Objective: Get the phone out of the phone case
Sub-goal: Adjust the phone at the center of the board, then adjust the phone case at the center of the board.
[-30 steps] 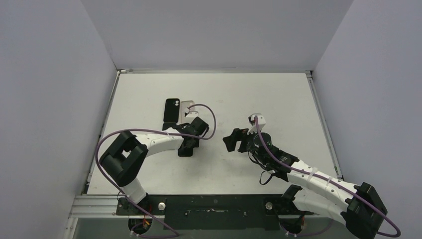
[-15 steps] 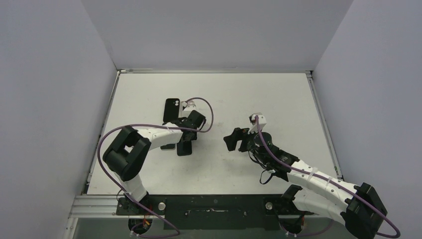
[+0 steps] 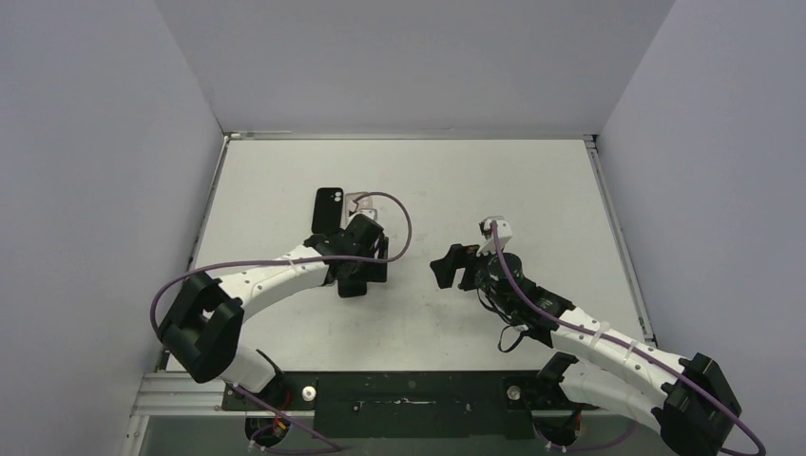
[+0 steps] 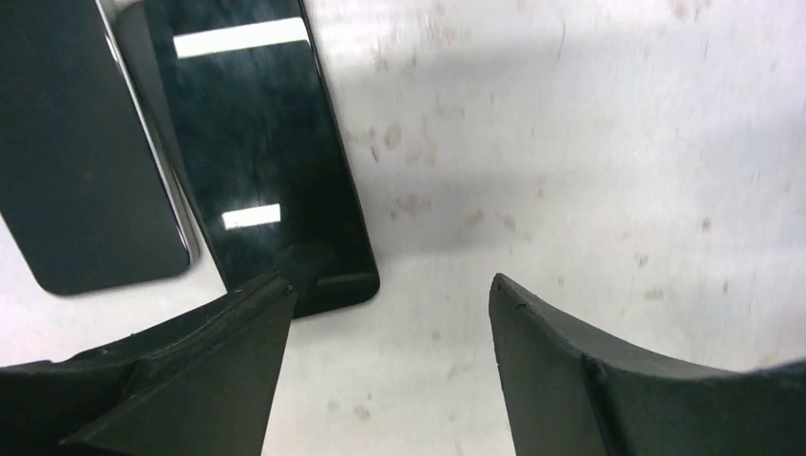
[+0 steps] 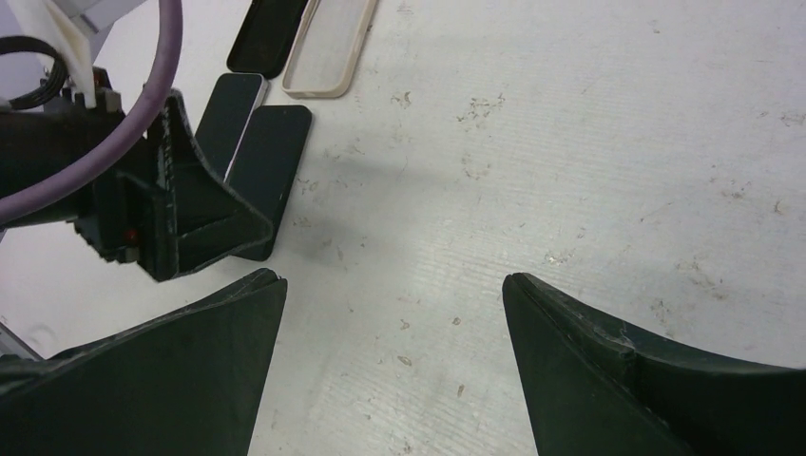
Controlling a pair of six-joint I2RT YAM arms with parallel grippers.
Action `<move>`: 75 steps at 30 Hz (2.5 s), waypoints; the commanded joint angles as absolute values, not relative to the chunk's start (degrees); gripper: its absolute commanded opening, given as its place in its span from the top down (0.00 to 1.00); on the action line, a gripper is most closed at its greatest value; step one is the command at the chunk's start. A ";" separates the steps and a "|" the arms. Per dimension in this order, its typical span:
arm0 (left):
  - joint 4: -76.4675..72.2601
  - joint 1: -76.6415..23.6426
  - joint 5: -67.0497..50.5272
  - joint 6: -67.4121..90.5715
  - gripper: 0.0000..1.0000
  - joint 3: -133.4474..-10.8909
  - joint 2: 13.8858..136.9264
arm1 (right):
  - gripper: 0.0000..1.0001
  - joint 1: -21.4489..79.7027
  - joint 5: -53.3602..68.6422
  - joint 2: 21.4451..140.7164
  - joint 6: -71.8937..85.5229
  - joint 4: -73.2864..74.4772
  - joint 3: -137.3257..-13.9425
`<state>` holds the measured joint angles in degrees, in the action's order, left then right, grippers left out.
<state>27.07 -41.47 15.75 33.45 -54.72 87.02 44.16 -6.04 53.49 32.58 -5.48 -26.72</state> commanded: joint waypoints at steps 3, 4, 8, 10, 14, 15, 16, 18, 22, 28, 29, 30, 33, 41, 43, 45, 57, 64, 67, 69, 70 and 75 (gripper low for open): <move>34.30 -41.96 4.91 35.55 0.25 -50.26 82.86 | 0.13 43.42 -6.82 53.54 32.14 -6.76 -27.04; 33.98 -41.97 4.13 35.24 0.24 -49.93 82.85 | 0.13 43.34 -6.78 53.79 32.07 -6.77 -27.19; 32.89 -41.97 0.91 34.06 0.24 -49.96 84.88 | 0.13 43.16 -6.52 54.39 31.85 -6.69 -27.63; 32.96 -41.98 0.10 33.98 0.23 -50.18 86.76 | 0.13 43.15 -6.42 54.36 31.82 -6.60 -27.68; 31.44 -41.54 1.86 34.27 0.23 -50.10 88.44 | 0.13 43.07 -6.49 53.70 32.00 -6.19 -27.52; 31.06 -41.30 2.62 34.28 0.23 -50.10 88.67 | 0.13 43.07 -6.57 53.45 32.07 -5.97 -27.48; 30.62 -40.88 3.33 34.28 0.23 -50.19 88.82 | 0.13 43.07 -6.68 53.10 32.17 -5.83 -27.38; 29.81 -40.09 4.84 34.15 0.23 -50.55 89.23 | 0.13 43.08 -6.83 52.48 32.24 -5.65 -27.07; 28.24 -38.16 6.60 33.71 0.23 -51.43 89.47 | 0.13 43.07 -7.12 51.57 32.44 -5.00 -26.85; 26.20 -36.04 7.54 33.49 0.23 -52.03 89.23 | 0.13 43.07 -7.29 50.48 32.91 -4.75 -26.39; 25.93 -35.74 7.56 33.49 0.23 -52.10 89.28 | 0.13 43.07 -7.29 50.39 32.97 -4.75 -26.29; 25.75 -35.48 7.56 33.49 0.23 -52.16 89.33 | 0.13 43.11 -7.29 50.32 33.05 -4.68 -26.28; 26.02 -35.15 7.03 33.61 0.23 -52.71 89.36 | 0.13 43.07 -7.21 50.08 33.14 -4.42 -26.24; 28.59 -36.03 4.21 34.81 0.23 -55.09 82.67 | 0.13 43.07 -8.53 47.99 32.90 -2.50 -26.20; 27.45 -35.96 4.03 34.81 0.21 -57.13 82.23 | 0.13 43.00 -8.97 47.66 32.60 -2.10 -26.10; 25.89 -35.82 4.21 34.37 0.18 -60.03 83.94 | 0.13 42.91 -9.33 47.55 32.03 -1.74 -26.19; 16.66 -34.81 5.14 30.21 0.12 -77.70 105.17 | 0.12 42.54 -11.56 44.00 32.06 2.83 -26.09; 13.82 -33.87 6.61 28.42 0.11 -83.00 113.20 | 0.06 42.36 -13.49 40.98 32.90 5.99 -25.52; 13.40 -33.52 7.33 27.99 0.12 -84.11 115.37 | 0.02 42.28 -15.73 39.95 32.56 8.32 -26.13; 13.55 -33.13 7.62 27.74 0.12 -84.81 116.52 | 0.00 42.26 -17.34 39.07 32.36 9.75 -26.50; 13.68 -32.88 7.82 27.57 0.12 -85.08 117.10 | 0.00 42.23 -17.95 38.69 32.13 10.15 -26.60; 15.11 -31.79 9.74 27.39 0.12 -85.67 118.56 | 0.00 41.88 -19.72 37.59 31.43 11.54 -27.05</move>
<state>16.29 -32.93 7.38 28.62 -83.07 117.69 42.35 -16.16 38.61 32.16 10.48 -25.50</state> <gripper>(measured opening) 0.884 0.999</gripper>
